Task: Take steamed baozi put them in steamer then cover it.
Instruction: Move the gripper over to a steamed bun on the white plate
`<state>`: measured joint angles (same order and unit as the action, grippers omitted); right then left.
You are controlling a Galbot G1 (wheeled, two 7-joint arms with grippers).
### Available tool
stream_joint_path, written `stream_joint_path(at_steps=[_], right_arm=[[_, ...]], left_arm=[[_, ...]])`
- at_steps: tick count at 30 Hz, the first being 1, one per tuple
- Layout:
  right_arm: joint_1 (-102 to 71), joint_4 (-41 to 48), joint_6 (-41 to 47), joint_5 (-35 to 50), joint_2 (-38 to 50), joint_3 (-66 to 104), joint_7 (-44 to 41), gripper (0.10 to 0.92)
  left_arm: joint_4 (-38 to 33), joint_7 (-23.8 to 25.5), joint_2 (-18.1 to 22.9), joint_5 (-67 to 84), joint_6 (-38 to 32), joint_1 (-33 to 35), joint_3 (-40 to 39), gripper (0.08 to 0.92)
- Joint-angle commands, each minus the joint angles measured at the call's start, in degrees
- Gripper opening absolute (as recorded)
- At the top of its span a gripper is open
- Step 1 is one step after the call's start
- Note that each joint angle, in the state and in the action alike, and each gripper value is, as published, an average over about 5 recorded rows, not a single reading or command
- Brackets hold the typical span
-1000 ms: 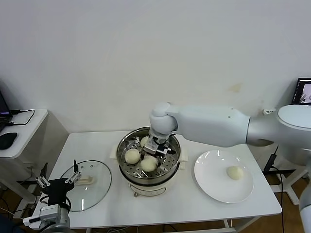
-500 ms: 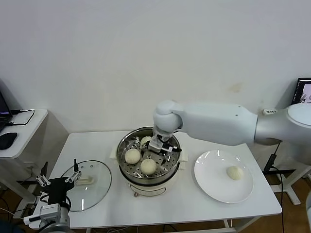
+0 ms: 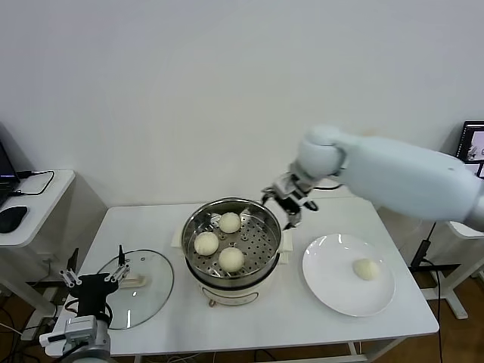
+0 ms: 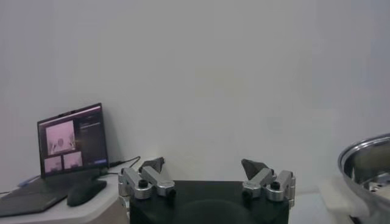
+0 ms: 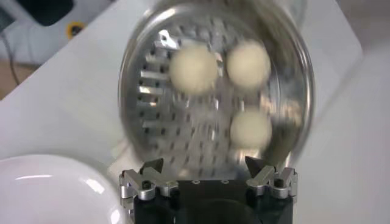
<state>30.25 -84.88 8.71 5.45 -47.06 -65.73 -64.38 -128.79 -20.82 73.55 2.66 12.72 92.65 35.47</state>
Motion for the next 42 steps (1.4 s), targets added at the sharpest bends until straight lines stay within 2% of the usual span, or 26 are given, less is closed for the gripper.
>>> stream_joint_path(at_steps=[1,8,15,28,42], right_arm=[[-9.1,0.1,4.0,-7.4,17.9,6.4,-1.8,0.823],[-24.7,1.0,2.2,-14.6,21.5,17.0,-0.9,0.823],[-34.1,3.2,2.5,-18.1,21.0,21.7,0.0,0.823],[-42.0,10.4,1.8,-23.9,14.7,29.0,1.3,0.823],[-43.5,15.3,1.1,-26.3,10.3,32.1,2.5,0.823]], left_arm=[[0.5,-0.1,-0.4,-0.3,-0.3,0.1,-0.6,0.823],[0.5,-0.2,-0.4,-0.9,-0.3,0.3,-0.9,0.823],[0.5,-0.2,-0.4,-1.2,-0.3,0.6,-0.7,0.823],[0.1,-0.3,-0.2,-1.2,-0.4,1.3,0.1,0.823],[0.8,-0.3,-0.3,-1.2,-0.3,0.7,-0.1,0.823]])
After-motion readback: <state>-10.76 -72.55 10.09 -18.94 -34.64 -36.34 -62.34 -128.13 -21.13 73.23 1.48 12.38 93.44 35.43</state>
